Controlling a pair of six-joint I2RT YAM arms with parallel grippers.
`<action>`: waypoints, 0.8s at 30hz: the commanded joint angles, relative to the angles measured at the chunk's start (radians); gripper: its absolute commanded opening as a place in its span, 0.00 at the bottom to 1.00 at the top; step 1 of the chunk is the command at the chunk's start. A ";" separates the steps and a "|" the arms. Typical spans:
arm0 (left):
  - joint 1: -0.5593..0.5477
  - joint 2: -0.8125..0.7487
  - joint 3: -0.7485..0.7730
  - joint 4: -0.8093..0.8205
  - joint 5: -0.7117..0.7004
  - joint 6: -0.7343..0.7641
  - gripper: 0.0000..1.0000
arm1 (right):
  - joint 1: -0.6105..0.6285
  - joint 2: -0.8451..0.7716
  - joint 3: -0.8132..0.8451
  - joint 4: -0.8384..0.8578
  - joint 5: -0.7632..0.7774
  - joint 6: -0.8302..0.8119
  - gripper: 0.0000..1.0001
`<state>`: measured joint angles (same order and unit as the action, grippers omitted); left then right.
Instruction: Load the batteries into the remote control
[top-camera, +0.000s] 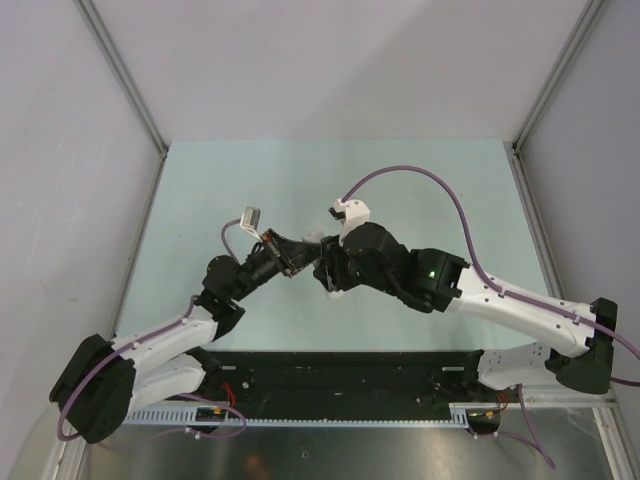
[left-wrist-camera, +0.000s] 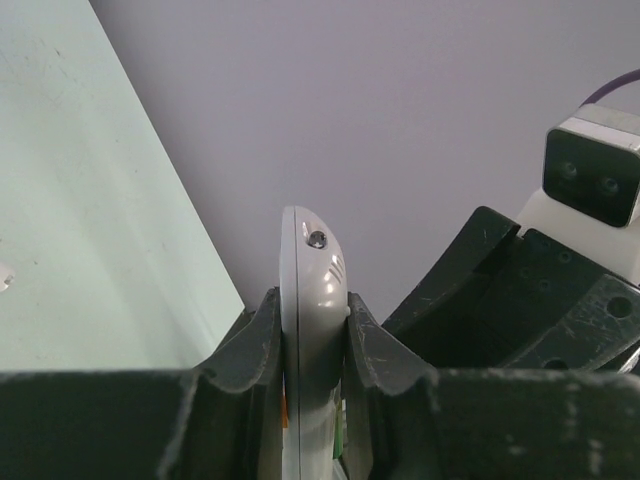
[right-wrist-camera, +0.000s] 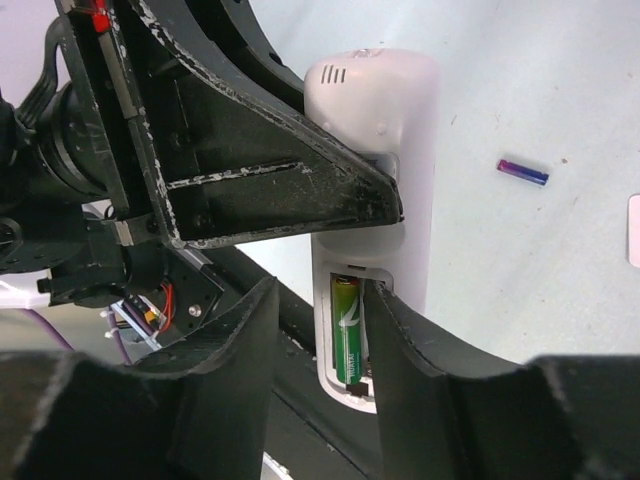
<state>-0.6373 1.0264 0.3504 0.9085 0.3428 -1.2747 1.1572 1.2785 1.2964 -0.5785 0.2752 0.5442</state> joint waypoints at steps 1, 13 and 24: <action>-0.032 -0.022 0.053 0.193 0.081 -0.061 0.00 | -0.008 0.021 0.024 -0.021 0.039 0.008 0.50; -0.018 -0.006 0.044 0.201 0.082 -0.057 0.00 | -0.010 -0.036 0.046 -0.044 0.061 0.016 0.58; -0.016 -0.009 0.036 0.205 0.079 -0.057 0.00 | -0.010 -0.034 0.046 -0.066 0.094 0.020 0.56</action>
<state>-0.6392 1.0401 0.3504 0.9726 0.3477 -1.2835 1.1629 1.2579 1.3159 -0.5766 0.2569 0.5762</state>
